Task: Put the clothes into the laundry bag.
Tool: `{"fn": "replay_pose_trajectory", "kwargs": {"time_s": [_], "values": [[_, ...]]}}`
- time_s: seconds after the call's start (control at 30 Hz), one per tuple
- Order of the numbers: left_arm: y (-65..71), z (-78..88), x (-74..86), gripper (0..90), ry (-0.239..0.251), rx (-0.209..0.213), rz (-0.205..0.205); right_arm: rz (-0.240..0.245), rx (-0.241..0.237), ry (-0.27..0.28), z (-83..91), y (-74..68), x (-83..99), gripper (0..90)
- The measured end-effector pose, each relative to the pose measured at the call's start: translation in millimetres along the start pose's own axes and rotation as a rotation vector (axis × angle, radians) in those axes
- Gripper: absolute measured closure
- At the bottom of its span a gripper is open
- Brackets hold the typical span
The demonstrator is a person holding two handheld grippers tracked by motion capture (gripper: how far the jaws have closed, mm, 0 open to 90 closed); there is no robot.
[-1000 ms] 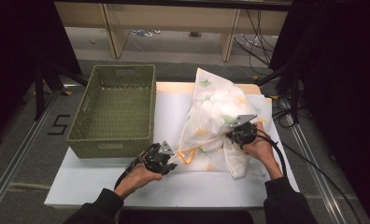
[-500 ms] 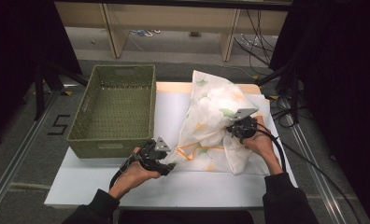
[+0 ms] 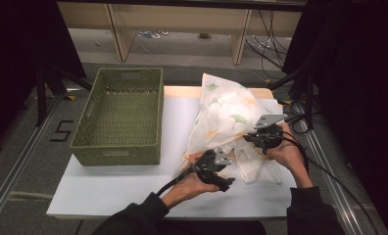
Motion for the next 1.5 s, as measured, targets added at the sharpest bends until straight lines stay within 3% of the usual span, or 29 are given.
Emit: {"fn": "replay_pose_trajectory", "kwargs": {"time_s": [0.07, 0.1, 0.13, 0.23, 0.27, 0.33, 0.37, 0.4, 0.47, 0.5, 0.57, 0.6, 0.67, 0.77, 0.8, 0.87, 0.9, 1.03, 1.07, 1.13, 1.17, 1.2, 1.23, 1.27, 1.37, 1.4, 1.43, 1.47, 1.5], "values": [[2.3, -10.2, -3.8, 26.1, 0.009, 0.024, 0.008, -0.004, 0.0, -0.007, 2.0, 0.6, 0.7, 90.0], [6.8, -28.2, -11.1, 25.6, 0.001, 0.02, -0.032, -0.003, 0.0, -0.005, 6.2, 1.5, 2.4, 90.0], [8.3, -37.3, -13.6, 24.0, 0.001, 0.02, -0.039, 0.006, -0.002, 0.002, 7.3, 2.8, 3.0, 90.0], [10.1, -55.2, -16.6, 21.9, -0.003, 0.013, -0.016, 0.012, -0.003, -0.003, 11.2, 3.9, 3.2, 90.0], [11.0, -63.0, -17.7, 22.5, -0.005, 0.001, -0.026, 0.019, 0.001, 0.009, 13.3, 4.1, 3.6, 90.0], [9.0, -82.0, -21.2, 26.7, -0.048, -0.073, -0.081, 0.009, -0.008, 0.0, 16.3, 3.7, 3.6, 90.0], [9.0, -82.0, -21.2, 29.0, -0.048, -0.073, -0.081, 0.009, -0.008, 0.0, 16.3, 3.7, 3.6, 90.0], [3.0, -88.2, -23.3, 33.1, -0.031, -0.029, -0.009, 0.023, -0.009, 0.011, 17.9, 4.6, 3.2, 90.0], [-0.9, -89.6, -25.4, 53.3, -0.027, -0.037, -0.009, 0.001, -0.013, 0.004, 20.3, 2.8, 3.8, 90.0], [-6.2, -89.6, -27.1, 53.3, -0.03, -0.061, -0.03, 0.001, -0.013, 0.004, 20.3, 2.8, 3.8, 90.0], [-15.3, -89.4, -27.5, 81.3, -0.006, -0.052, 0.01, 0.016, -0.011, 0.018, 21.2, 4.4, 3.1, 90.0], [-19.7, -88.9, -26.9, 85.4, -0.003, -0.059, 0.019, 0.016, -0.011, 0.018, 21.2, 4.4, 3.1, 90.0], [-33.8, -81.3, -25.3, 86.5, -0.021, -0.148, -0.024, 0.025, -0.011, 0.02, 23.0, 4.6, 2.2, 90.0], [-46.6, -69.9, -23.5, 86.7, -0.038, -0.197, -0.034, 0.021, -0.011, 0.013, 24.7, 2.9, 2.0, 90.0], [-51.8, -65.9, -23.1, 86.7, -0.02, -0.256, -0.024, 0.043, -0.007, 0.017, 24.6, 2.3, 1.6, 90.0], [-63.4, -55.9, -20.9, 86.7, -0.022, -0.3, -0.02, 0.022, -0.006, 0.008, 25.1, 1.0, 2.2, 90.0], [-72.2, -51.9, -18.3, 86.7, -0.025, -0.325, 0.004, 0.046, -0.014, 0.001, 24.3, -0.3, 1.8, 90.0], [-79.4, -54.3, -17.2, 86.7, -0.055, -0.388, -0.023, 0.045, -0.022, 0.001, 21.1, -8.2, 1.8, 90.0], [-83.4, -58.3, -18.7, 86.7, -0.022, -0.424, 0.006, 0.059, -0.028, -0.025, 20.4, -13.0, 2.5, 90.0], [-86.7, -60.2, -21.1, 86.8, -0.001, -0.481, 0.002, 0.058, -0.03, -0.046, 20.1, -16.5, 3.2, 90.0], [-86.7, -60.2, -21.1, 86.8, -0.001, -0.481, 0.002, 0.058, -0.019, -0.03, 18.7, -16.1, 3.1, 90.0], [-92.7, -68.4, -18.1, 86.8, 0.007, -0.532, 0.031, 0.041, -0.019, -0.03, 18.1, -15.4, 3.3, 90.0], [-92.7, -68.4, -18.1, 86.7, 0.007, -0.532, 0.031, 0.041, -0.019, -0.03, 18.1, -15.4, 3.3, 90.0], [-101.7, -77.0, -9.9, 86.5, 0.027, -0.526, 0.1, 0.036, -0.022, -0.04, 14.4, -14.1, 5.6, 90.0], [-102.4, -76.6, -6.7, 85.0, 0.019, -0.517, 0.104, 0.045, -0.026, -0.06, 6.9, -13.2, 8.4, 90.0], [-98.7, -70.5, -6.5, 82.7, -0.011, -0.474, 0.083, 0.047, -0.029, -0.09, -1.0, -13.4, 11.6, 90.0], [-98.7, -70.5, -6.5, 78.9, -0.011, -0.474, 0.083, 0.047, -0.029, -0.09, -1.0, -13.4, 11.6, 90.0], [-96.2, -67.7, -6.4, 78.9, -0.009, -0.446, 0.102, 0.039, -0.04, -0.1, -3.8, -13.9, 13.1, 90.0], [-89.5, -62.3, -4.3, 70.8, 0.012, -0.404, 0.126, 0.041, -0.042, -0.11, -8.6, -13.3, 15.6, 90.0]]}}
Point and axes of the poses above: each handheld gripper's, and its own axes: z roughly backward along the jaws, x roughly out of its underside, y roughly to its right, the point moved 1 cm from there along -z, roughly forward along the jaws, and after that the axes turned 14 degrees about -z, right-handed, at the moved point
